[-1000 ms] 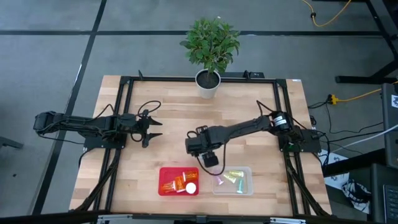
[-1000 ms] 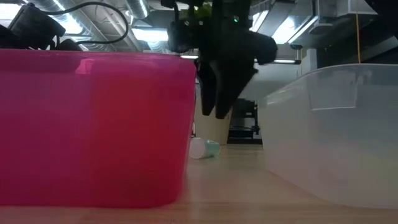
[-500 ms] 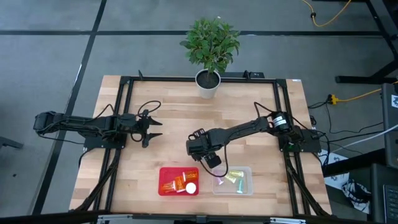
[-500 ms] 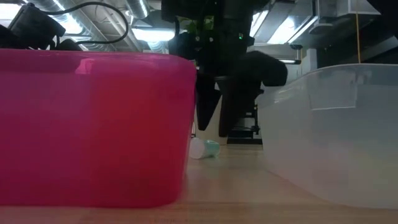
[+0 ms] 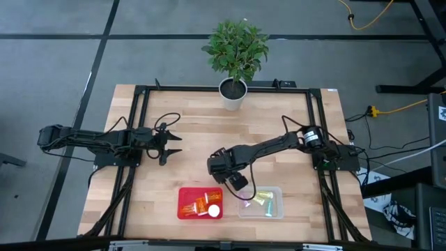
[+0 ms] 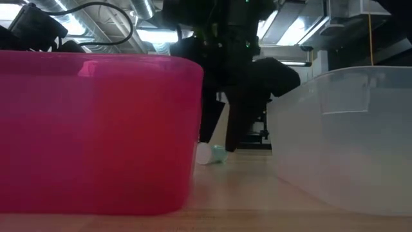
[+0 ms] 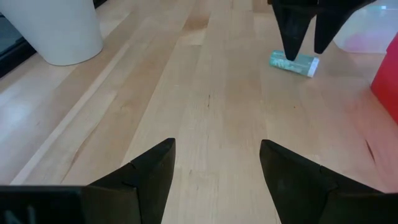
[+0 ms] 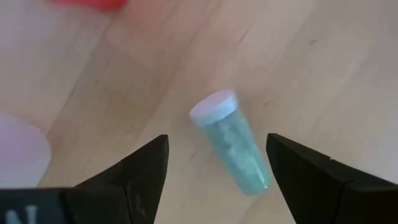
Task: Pick and place medicine bottles into bin by pill shape (circle, oval)
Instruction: Put the blue pill bottle into the transparent bin
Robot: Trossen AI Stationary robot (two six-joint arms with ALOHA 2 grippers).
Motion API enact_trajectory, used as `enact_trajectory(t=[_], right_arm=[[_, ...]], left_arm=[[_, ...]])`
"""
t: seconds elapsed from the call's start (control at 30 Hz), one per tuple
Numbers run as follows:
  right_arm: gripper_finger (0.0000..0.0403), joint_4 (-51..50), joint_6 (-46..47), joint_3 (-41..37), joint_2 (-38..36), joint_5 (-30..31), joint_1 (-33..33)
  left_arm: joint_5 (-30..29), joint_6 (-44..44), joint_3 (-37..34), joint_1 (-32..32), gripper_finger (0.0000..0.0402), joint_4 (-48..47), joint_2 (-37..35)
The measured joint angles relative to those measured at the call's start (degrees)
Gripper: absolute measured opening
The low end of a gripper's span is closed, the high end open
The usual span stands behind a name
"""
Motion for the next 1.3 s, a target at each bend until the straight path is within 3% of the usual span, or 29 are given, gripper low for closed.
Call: enact_trajectory(t=[0.43, 1.07, 1.3], right_arm=[[0.0265, 0.8, -1.4, 0.0, 2.2, 0.3, -1.2], [0.0114, 0.9, -1.5, 0.0, 2.3, 0.4, -1.4], [0.0103, -0.4, -1.5, 0.0, 2.3, 1.8, -1.3]], left_arm=[[0.0, 0.0, 0.0, 0.0, 0.0228, 0.0, 0.0], [0.0, 0.0, 0.0, 0.0, 0.0228, 0.0, 0.0], [0.0, 0.0, 0.0, 0.0, 0.0228, 0.0, 0.0]])
